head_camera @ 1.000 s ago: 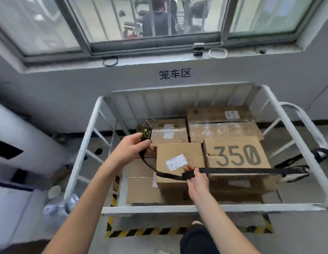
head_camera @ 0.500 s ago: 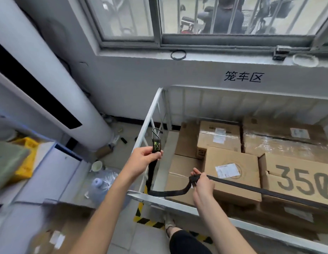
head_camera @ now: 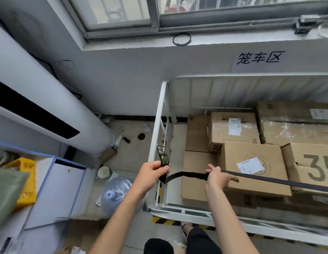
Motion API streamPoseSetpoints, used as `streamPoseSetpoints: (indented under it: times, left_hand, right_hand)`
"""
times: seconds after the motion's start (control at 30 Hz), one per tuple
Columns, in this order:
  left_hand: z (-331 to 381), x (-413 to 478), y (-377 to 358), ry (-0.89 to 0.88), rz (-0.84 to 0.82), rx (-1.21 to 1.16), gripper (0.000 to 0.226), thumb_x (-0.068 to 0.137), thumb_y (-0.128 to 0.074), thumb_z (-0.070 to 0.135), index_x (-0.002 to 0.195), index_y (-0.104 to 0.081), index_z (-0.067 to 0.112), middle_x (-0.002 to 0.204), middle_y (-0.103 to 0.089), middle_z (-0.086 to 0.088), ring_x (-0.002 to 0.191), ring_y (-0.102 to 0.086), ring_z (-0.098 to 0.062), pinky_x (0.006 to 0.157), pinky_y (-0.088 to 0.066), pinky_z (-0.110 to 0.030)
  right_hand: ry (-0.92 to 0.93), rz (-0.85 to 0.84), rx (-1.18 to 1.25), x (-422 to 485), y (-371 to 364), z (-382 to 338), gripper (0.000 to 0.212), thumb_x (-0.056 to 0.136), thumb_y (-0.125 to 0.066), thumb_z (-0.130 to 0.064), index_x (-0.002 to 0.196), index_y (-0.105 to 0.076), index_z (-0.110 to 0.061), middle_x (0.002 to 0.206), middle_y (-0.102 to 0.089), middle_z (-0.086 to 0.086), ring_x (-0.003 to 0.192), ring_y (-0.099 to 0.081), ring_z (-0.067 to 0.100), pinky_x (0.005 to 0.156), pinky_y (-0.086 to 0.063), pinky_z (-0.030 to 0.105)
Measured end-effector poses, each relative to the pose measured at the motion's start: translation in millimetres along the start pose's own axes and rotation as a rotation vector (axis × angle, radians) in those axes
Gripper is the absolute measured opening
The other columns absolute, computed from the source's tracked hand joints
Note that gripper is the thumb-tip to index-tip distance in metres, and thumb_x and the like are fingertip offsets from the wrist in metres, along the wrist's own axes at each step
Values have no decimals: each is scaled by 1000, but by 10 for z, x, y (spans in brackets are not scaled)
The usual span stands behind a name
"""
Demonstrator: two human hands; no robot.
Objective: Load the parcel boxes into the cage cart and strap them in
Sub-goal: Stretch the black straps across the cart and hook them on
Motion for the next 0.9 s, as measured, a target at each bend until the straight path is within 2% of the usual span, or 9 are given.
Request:
streamPoseSetpoints:
  times: [0.1,0.2,0.3,0.37,0.43,0.53,0.67,0.77,0.9]
  left_hand:
    - [-12,161,35,31,-61,-26,14,92,-70,15,83,-79,15,94,-78,-7,84,-68,-11,76,-54,-23]
    - [39,311,-45,47,-160,-8,13,92,-70,18,83,-80,17,93,-77,-7,85,-68,-13,77,-54,-27]
    - [151,439,-125,37,-260,41,11,94,-69,18,93,-79,14,90,-77,-5,86,-69,-14,85,-56,-34]
    - [250,511,-185,12,-313,49,11,94,-68,16,94,-79,13,87,-77,-1,84,-70,-11,82,-56,-28]
    - [337,579,-260,2,-355,50,11,94,-68,15,95,-79,13,84,-76,2,80,-68,-10,76,-56,-23]
    - [383,653,-416,10,-404,36,12,94,-67,14,100,-78,17,80,-74,5,77,-66,-11,69,-54,-21]
    - [265,664,-657,79,-491,2,19,98,-61,10,112,-74,13,92,-75,-1,91,-71,-16,88,-56,-31]
    - [168,666,-743,114,-478,-58,19,98,-59,6,111,-73,5,92,-75,-8,88,-73,-18,77,-57,-24]
    - [84,711,-709,130,-384,-36,17,98,-61,11,104,-76,8,87,-77,-3,84,-74,-11,71,-54,-17]
  right_hand:
    - [75,77,-9,-38,26,-153,86,104,-48,-17,155,21,-19,87,-72,-3,65,-68,10,61,-48,18]
    - [286,98,-58,-155,52,-409,80,105,-45,-20,155,15,-39,86,-67,-15,61,-66,7,52,-47,12]
    - [374,50,-147,-278,-119,-464,47,106,-36,-16,152,-38,-29,94,-72,-7,54,-59,4,53,-46,13]
    - [352,-9,-159,-337,-271,-376,37,105,-34,-11,118,-66,-23,98,-73,0,54,-59,1,54,-47,13]
    - [303,-105,-94,-406,-395,-226,39,104,-35,-5,99,-68,-25,95,-70,4,56,-61,-3,53,-48,10]
    - [233,-274,35,-503,-528,-12,40,102,-37,0,101,-71,-20,85,-62,4,68,-64,8,66,-53,21]
    - [175,-450,93,-622,-688,100,30,98,-46,-3,100,-74,-13,72,-63,2,67,-57,14,70,-50,28]
    - [200,-561,-41,-706,-839,90,24,101,-53,-22,100,-76,-14,91,-75,5,80,-67,13,73,-54,27]
    - [210,-587,-194,-588,-891,45,13,96,-63,-18,98,-76,-18,86,-77,-5,77,-68,-1,65,-50,12]
Point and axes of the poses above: each hand's wrist, its own x-axis towards the middle knuckle, its own y-axis out of the back of the hand, z = x × y, the point moved 10 cm from there along x, towards the middle knuckle
